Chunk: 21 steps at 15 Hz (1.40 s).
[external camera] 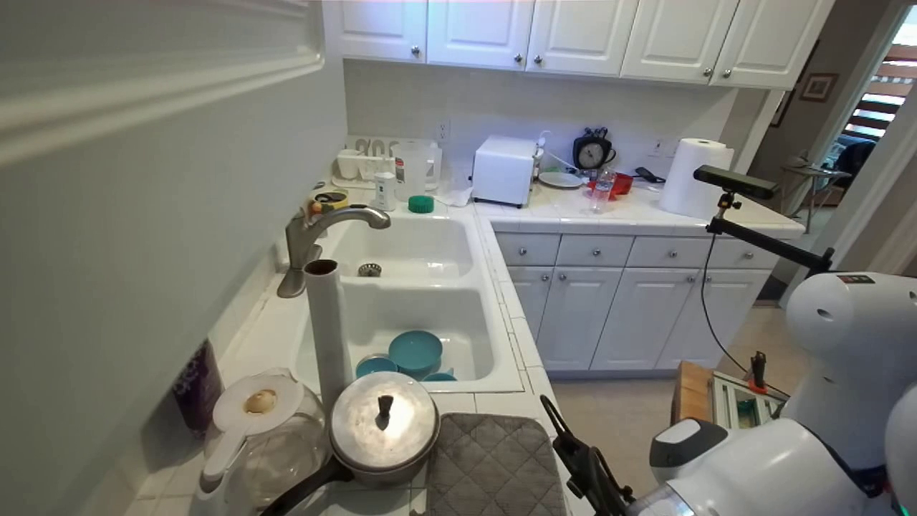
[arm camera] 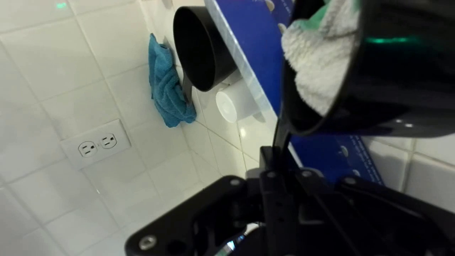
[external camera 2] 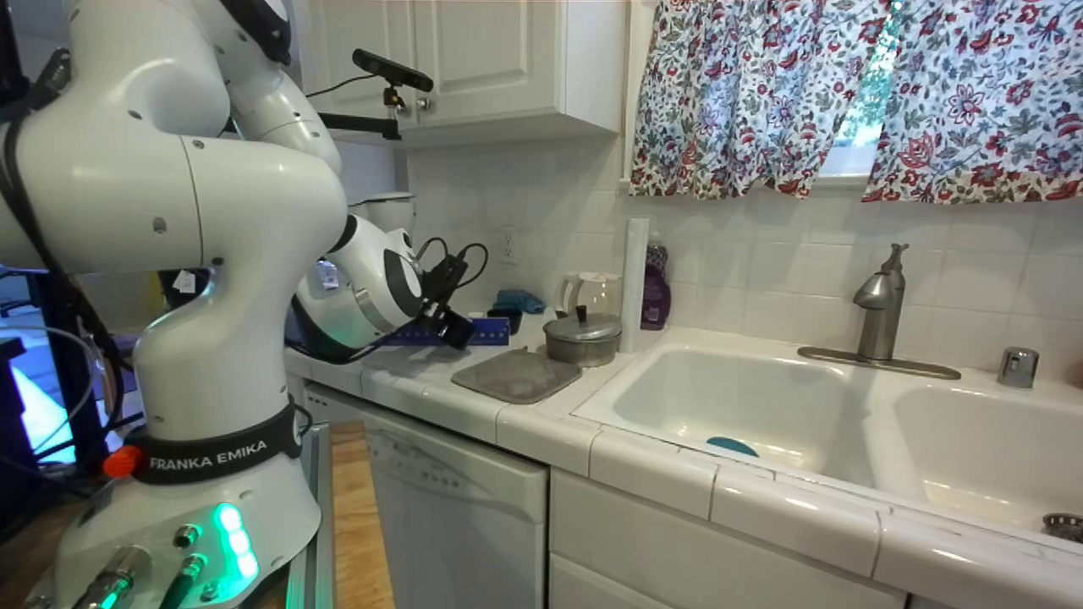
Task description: Move the black cup forward
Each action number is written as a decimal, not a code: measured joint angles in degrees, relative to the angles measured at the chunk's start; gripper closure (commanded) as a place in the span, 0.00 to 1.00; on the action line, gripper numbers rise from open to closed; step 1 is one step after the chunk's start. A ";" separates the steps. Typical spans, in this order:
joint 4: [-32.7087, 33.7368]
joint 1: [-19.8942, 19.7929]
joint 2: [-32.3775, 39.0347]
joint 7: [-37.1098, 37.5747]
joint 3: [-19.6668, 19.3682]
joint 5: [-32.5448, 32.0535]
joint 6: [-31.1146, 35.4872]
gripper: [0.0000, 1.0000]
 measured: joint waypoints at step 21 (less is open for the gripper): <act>-0.05 12.53 4.22 -5.48 -1.22 8.87 -0.30 0.00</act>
